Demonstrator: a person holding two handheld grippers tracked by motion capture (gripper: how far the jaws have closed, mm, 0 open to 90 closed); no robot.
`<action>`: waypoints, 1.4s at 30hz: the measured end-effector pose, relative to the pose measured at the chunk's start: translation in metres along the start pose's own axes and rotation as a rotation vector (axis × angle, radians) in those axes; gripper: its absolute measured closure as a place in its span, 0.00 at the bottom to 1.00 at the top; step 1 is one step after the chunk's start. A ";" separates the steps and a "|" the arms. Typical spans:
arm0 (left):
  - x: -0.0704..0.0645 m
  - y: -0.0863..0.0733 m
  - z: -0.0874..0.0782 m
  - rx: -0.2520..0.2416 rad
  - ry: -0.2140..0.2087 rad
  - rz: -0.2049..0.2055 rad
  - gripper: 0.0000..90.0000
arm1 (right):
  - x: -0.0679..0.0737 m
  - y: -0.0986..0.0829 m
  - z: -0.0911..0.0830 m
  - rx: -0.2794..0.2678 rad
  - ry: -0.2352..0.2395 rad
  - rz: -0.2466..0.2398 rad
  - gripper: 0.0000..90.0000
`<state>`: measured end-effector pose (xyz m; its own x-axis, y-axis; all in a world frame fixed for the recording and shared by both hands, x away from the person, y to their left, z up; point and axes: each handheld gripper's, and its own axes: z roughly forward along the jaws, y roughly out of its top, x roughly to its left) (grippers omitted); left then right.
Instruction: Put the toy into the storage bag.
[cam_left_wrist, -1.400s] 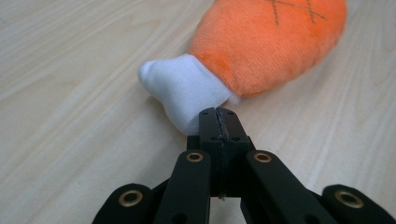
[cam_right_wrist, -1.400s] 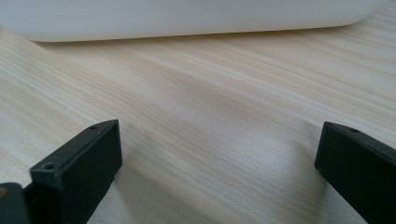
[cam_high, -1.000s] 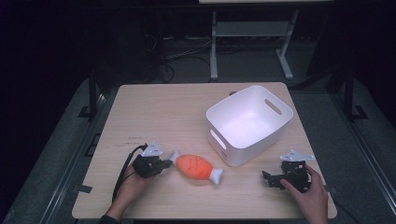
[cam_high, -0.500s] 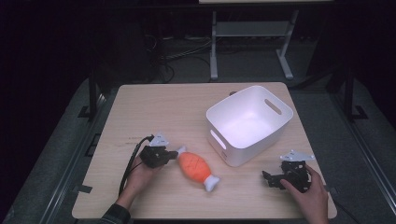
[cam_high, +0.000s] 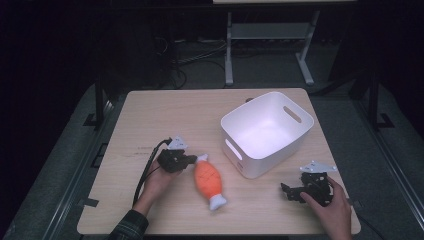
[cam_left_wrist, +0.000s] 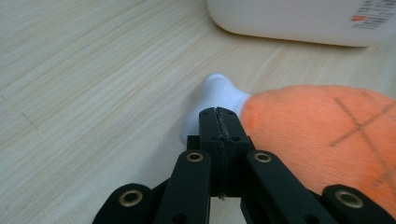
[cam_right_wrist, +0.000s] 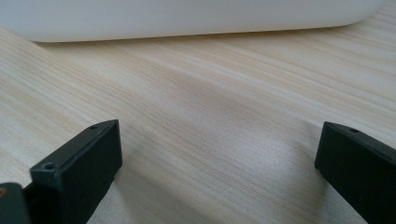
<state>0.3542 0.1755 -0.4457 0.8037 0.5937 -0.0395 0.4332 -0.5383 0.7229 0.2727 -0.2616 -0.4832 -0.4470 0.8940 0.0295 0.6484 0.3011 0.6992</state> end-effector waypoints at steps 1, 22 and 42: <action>-0.002 0.001 -0.003 -0.004 -0.009 0.000 1.00 | 0.000 0.000 0.000 0.000 0.000 0.000 0.00; -0.092 0.028 -0.008 -0.004 -0.275 0.120 1.00 | 0.000 0.000 0.000 0.000 0.000 0.000 0.00; -0.114 0.012 0.007 0.089 -0.299 0.145 1.00 | 0.000 0.000 0.000 0.000 0.000 -0.001 0.00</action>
<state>0.2701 0.0970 -0.4369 0.9379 0.3126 -0.1507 0.3289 -0.6619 0.6736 0.2727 -0.2617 -0.4832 -0.4472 0.8940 0.0289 0.6480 0.3015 0.6994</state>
